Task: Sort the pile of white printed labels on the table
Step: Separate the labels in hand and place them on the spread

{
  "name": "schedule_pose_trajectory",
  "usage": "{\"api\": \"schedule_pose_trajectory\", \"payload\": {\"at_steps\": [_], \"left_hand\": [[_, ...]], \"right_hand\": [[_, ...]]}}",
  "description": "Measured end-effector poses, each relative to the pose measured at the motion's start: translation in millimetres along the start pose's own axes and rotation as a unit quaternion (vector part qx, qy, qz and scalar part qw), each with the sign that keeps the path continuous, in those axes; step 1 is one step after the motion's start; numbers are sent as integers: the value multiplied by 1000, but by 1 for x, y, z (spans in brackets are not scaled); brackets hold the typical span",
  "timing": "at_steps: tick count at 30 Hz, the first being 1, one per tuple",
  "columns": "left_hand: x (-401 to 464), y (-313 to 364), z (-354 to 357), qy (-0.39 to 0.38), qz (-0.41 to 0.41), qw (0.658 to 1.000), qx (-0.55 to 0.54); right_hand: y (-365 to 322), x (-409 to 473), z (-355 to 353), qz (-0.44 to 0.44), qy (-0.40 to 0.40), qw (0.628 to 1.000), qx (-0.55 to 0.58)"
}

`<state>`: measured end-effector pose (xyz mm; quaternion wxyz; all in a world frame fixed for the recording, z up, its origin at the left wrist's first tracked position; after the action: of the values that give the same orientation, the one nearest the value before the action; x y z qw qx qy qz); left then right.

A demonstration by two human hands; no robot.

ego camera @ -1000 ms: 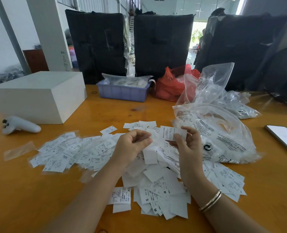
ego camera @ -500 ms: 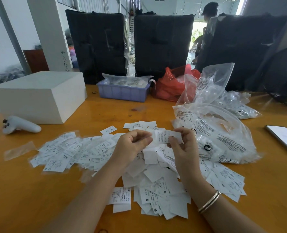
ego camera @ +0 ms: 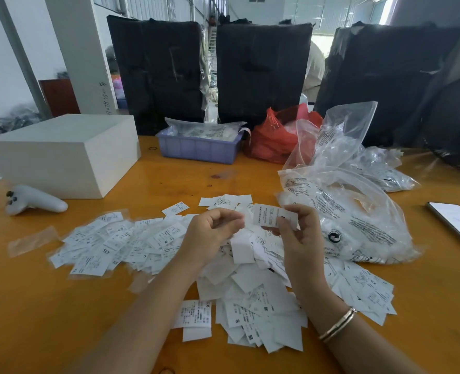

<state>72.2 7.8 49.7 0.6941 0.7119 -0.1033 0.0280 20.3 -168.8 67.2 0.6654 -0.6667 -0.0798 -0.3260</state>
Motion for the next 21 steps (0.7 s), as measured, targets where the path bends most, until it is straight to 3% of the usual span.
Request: {"api": "schedule_pose_trajectory", "payload": {"at_steps": [10,21], "left_hand": [[-1,-2,2,-10,-13,1000,-18],[-2,-1,1,-5,-13,1000,-7]], "right_hand": [[10,4,-4,38,25,997,64],[5,-2,14,15,-58,998,8]]}}
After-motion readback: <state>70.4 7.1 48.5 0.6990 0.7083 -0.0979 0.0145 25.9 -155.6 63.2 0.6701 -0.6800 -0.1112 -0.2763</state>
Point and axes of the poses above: each hand's wrist, its own x-axis towards the middle knuckle, its own z-axis out of the palm, y = z × x, the point moved 9 cm from there along x, towards the middle knuckle, and after that the axes turned 3 degrees about -z, right-handed, at the moved point
